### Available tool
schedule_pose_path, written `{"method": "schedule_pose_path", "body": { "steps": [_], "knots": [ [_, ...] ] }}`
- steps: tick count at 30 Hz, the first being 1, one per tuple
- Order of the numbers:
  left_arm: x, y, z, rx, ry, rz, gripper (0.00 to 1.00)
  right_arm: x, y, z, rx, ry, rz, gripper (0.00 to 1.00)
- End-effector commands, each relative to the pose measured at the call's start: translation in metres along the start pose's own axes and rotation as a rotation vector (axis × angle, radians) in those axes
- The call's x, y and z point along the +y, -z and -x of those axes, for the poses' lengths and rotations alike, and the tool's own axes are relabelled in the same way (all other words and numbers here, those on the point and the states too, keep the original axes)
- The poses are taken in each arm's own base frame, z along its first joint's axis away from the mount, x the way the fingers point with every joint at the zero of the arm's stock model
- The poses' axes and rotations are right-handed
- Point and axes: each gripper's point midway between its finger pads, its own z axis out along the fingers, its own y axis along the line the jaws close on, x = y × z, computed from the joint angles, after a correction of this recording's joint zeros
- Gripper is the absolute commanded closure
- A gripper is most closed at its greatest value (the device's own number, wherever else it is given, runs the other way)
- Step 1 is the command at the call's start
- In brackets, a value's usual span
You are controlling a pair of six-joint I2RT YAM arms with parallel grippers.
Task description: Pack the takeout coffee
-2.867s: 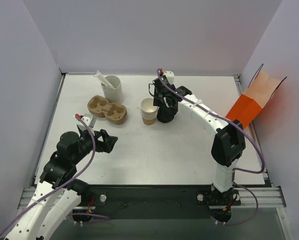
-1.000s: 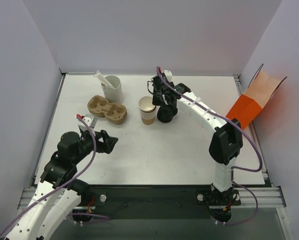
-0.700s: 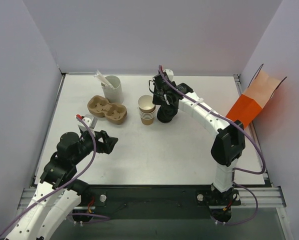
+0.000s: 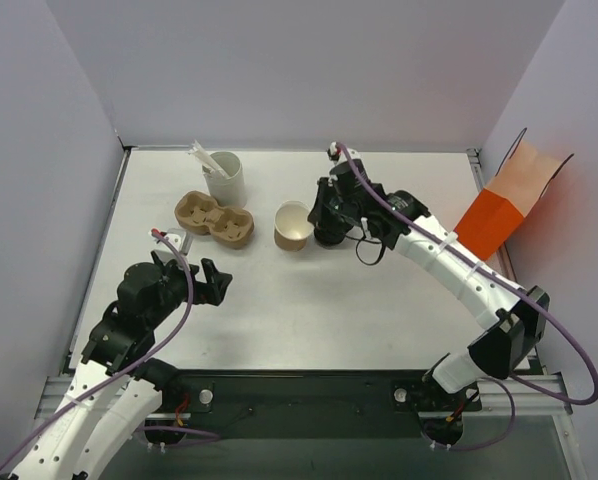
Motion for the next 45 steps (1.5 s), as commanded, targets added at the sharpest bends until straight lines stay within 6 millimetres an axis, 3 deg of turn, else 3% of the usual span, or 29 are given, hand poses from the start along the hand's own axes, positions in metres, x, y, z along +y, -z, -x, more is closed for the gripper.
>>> {"method": "schedule_pose_path", "body": {
  "steps": [1,8,11,16,18,23,29,34,35,36,40,43,45],
  "knots": [
    [-0.003,0.008,0.022,-0.066,0.005,0.005,0.02,-0.001,0.003,-0.064,0.11,0.08,-0.007,0.98],
    [-0.006,0.004,0.018,-0.05,0.004,-0.011,0.03,-0.024,-0.012,-0.133,0.171,0.128,-0.12,0.94],
    [-0.006,0.004,0.019,-0.05,0.004,-0.012,0.03,-0.025,-0.017,-0.154,0.189,0.128,-0.119,0.93],
    [-0.006,0.005,0.019,-0.053,0.004,-0.013,0.03,-0.026,-0.02,-0.169,0.182,0.129,-0.13,0.87],
    [-0.006,0.005,0.018,-0.052,0.004,-0.011,0.03,-0.031,-0.02,-0.17,0.176,0.119,-0.149,0.79],
    [-0.006,0.006,0.02,-0.061,0.004,-0.013,0.03,-0.031,-0.008,-0.151,0.118,0.118,-0.155,0.61],
    [-0.005,0.006,0.02,-0.061,0.005,-0.008,0.03,-0.053,0.004,-0.104,0.031,0.066,-0.19,0.59],
    [-0.002,0.007,0.02,-0.058,0.007,0.009,0.03,-0.107,0.005,-0.055,-0.046,-0.04,-0.307,0.59],
    [-0.002,0.008,0.022,-0.062,0.007,0.011,0.03,-0.11,0.002,-0.049,-0.042,-0.065,-0.303,0.59],
    [-0.002,0.009,0.022,-0.066,0.006,0.01,0.03,-0.129,0.001,-0.04,-0.052,-0.105,-0.34,0.59],
    [-0.004,0.009,0.022,-0.071,0.004,0.0,0.03,-0.164,-0.016,-0.026,-0.035,-0.191,-0.409,0.59],
    [-0.007,0.008,0.02,-0.072,0.002,-0.019,0.03,-0.176,-0.031,-0.016,-0.018,-0.231,-0.413,0.57],
    [-0.007,0.007,0.019,-0.067,0.002,-0.019,0.03,-0.172,-0.04,-0.009,-0.014,-0.242,-0.383,0.56]
  ]
}}
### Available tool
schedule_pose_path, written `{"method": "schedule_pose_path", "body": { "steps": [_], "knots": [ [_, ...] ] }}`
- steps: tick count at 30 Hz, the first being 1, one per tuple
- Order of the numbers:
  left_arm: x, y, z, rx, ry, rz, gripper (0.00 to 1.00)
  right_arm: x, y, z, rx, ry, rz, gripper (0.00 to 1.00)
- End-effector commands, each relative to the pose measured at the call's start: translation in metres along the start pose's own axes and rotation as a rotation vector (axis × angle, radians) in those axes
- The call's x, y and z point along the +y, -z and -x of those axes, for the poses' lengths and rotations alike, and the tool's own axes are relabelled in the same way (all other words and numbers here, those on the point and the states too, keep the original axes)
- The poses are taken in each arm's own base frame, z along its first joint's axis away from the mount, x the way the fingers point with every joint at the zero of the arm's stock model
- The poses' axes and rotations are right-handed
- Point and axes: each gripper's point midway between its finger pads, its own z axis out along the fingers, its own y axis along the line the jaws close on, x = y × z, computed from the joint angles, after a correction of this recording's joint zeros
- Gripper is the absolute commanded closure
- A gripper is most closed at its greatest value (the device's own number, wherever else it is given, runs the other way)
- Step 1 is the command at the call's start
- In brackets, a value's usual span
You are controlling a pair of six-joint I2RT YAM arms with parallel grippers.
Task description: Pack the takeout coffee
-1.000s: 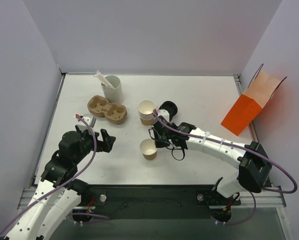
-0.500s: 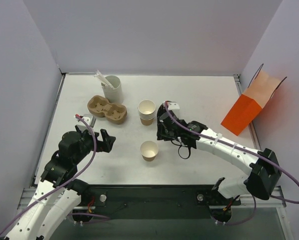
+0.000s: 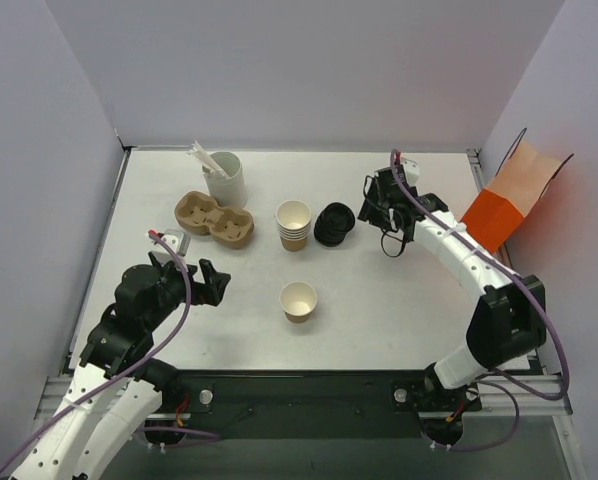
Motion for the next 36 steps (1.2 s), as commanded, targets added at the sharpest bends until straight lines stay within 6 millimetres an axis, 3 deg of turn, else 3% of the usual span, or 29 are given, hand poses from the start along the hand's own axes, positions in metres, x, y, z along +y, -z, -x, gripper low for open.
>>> {"method": "schedule_pose_path", "body": {
  "steps": [1,11,18,29,36],
  "knots": [
    [-0.009,0.003,0.016,-0.046,0.001,-0.033,0.04,0.011,-0.021,0.005,0.065,-0.019,0.036,0.56],
    [-0.012,0.0,0.013,-0.033,-0.004,-0.056,0.07,0.021,-0.057,-0.007,0.151,-0.066,0.078,0.52],
    [-0.013,-0.002,0.013,-0.028,-0.007,-0.063,0.08,0.017,-0.076,-0.019,0.194,-0.081,0.065,0.53],
    [-0.014,-0.004,0.011,-0.021,-0.012,-0.067,0.09,0.022,-0.091,-0.026,0.229,-0.115,0.094,0.56],
    [-0.014,-0.004,0.012,-0.026,-0.014,-0.07,0.11,0.025,-0.094,-0.026,0.228,-0.123,0.11,0.67]
  ]
}}
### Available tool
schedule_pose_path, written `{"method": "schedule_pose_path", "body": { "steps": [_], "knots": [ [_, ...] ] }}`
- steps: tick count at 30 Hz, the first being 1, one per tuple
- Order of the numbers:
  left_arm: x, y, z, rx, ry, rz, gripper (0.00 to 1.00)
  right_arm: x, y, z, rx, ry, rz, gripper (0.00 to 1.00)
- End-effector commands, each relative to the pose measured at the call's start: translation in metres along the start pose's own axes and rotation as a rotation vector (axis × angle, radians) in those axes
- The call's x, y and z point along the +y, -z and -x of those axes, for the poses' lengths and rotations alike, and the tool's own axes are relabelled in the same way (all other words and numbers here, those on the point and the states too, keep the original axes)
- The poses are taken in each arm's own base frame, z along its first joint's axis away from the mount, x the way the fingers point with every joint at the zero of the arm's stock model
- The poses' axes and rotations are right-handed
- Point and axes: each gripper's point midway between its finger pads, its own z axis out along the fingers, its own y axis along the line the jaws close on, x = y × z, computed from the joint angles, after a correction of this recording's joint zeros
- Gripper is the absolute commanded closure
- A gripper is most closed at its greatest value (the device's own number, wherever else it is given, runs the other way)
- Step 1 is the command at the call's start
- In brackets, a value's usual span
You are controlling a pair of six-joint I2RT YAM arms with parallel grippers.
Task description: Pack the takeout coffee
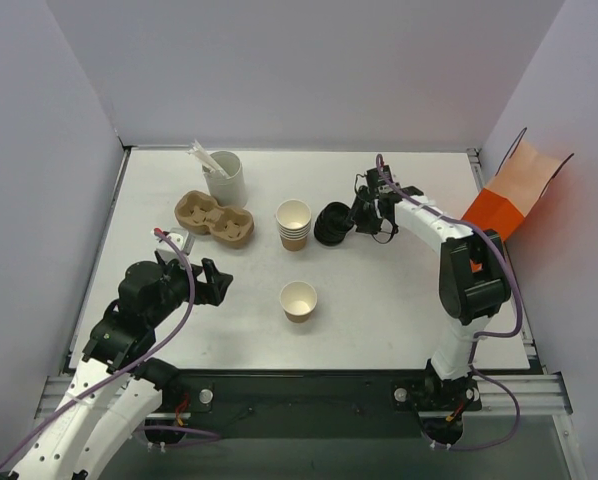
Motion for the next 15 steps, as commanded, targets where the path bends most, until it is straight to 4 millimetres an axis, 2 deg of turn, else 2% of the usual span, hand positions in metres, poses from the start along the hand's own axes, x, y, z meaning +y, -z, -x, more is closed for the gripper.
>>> {"method": "schedule_pose_path", "body": {
  "steps": [1,4,8,15],
  "knots": [
    [-0.009,0.001,0.017,-0.056,-0.014,-0.039,0.11,0.014,0.006,0.019,-0.044,-0.02,0.047,0.67],
    [-0.009,0.002,0.017,-0.061,-0.015,-0.04,0.12,0.016,0.011,0.023,-0.062,-0.013,0.053,0.72],
    [-0.01,0.003,0.018,-0.068,-0.023,-0.047,0.12,0.019,0.02,0.033,-0.095,-0.007,0.061,0.83],
    [-0.011,0.005,0.018,-0.081,-0.028,-0.057,0.13,0.022,0.032,0.043,-0.118,-0.002,0.073,0.89]
  ]
}}
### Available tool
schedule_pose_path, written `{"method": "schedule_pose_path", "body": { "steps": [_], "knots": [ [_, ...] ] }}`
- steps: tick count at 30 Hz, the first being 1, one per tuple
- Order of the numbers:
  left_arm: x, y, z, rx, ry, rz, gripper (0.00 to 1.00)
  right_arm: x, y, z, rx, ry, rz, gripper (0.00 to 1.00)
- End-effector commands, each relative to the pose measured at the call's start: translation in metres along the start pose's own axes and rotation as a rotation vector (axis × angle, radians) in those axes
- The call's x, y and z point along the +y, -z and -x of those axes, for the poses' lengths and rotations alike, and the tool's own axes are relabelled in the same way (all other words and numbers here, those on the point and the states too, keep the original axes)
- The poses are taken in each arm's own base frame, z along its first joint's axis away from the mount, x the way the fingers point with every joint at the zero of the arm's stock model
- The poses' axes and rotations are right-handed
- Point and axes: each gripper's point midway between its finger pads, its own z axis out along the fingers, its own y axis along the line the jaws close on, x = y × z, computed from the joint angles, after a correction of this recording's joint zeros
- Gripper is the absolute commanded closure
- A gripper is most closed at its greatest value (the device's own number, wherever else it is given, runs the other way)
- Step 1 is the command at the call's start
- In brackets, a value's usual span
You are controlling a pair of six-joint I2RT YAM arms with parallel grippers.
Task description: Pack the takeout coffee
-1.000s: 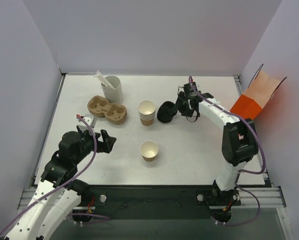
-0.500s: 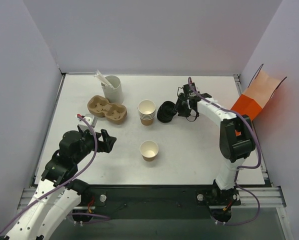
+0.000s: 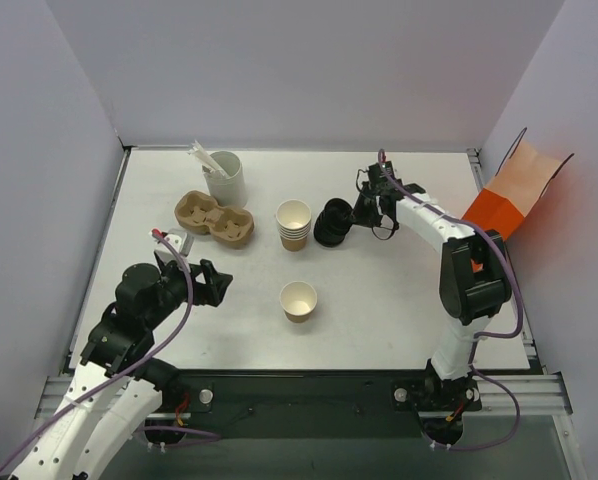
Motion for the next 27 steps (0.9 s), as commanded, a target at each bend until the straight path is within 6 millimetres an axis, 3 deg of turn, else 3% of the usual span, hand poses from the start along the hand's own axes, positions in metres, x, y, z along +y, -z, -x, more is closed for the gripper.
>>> {"method": "schedule_pose_path", "body": {
  "steps": [1,8,16,17,19,20,23,27],
  "knots": [
    [-0.008,0.002,0.015,-0.063,-0.022,-0.04,0.12,0.014,0.028,0.031,-0.084,0.003,0.04,0.89],
    [-0.01,0.002,0.013,-0.044,-0.02,-0.046,0.13,0.023,0.054,0.04,-0.118,0.019,0.072,0.9],
    [-0.015,-0.007,0.018,0.075,0.026,-0.031,0.18,0.026,0.104,0.021,-0.151,0.109,0.096,0.9],
    [-0.023,-0.003,0.035,0.056,0.028,-0.051,0.19,0.033,0.109,0.011,-0.146,0.143,0.101,0.9],
    [-0.028,-0.006,0.042,0.095,0.038,-0.058,0.26,0.032,0.123,-0.001,-0.163,0.191,0.082,0.9],
    [-0.036,-0.003,0.062,0.065,0.035,-0.079,0.28,0.04,0.127,-0.014,-0.157,0.225,0.093,0.9],
    [-0.044,-0.009,0.078,0.075,0.029,-0.098,0.33,0.047,0.143,-0.031,-0.174,0.276,0.098,0.9],
    [-0.054,-0.019,0.115,0.038,-0.03,-0.096,0.37,0.066,0.159,-0.063,-0.169,0.365,0.121,0.9]
  ]
}}
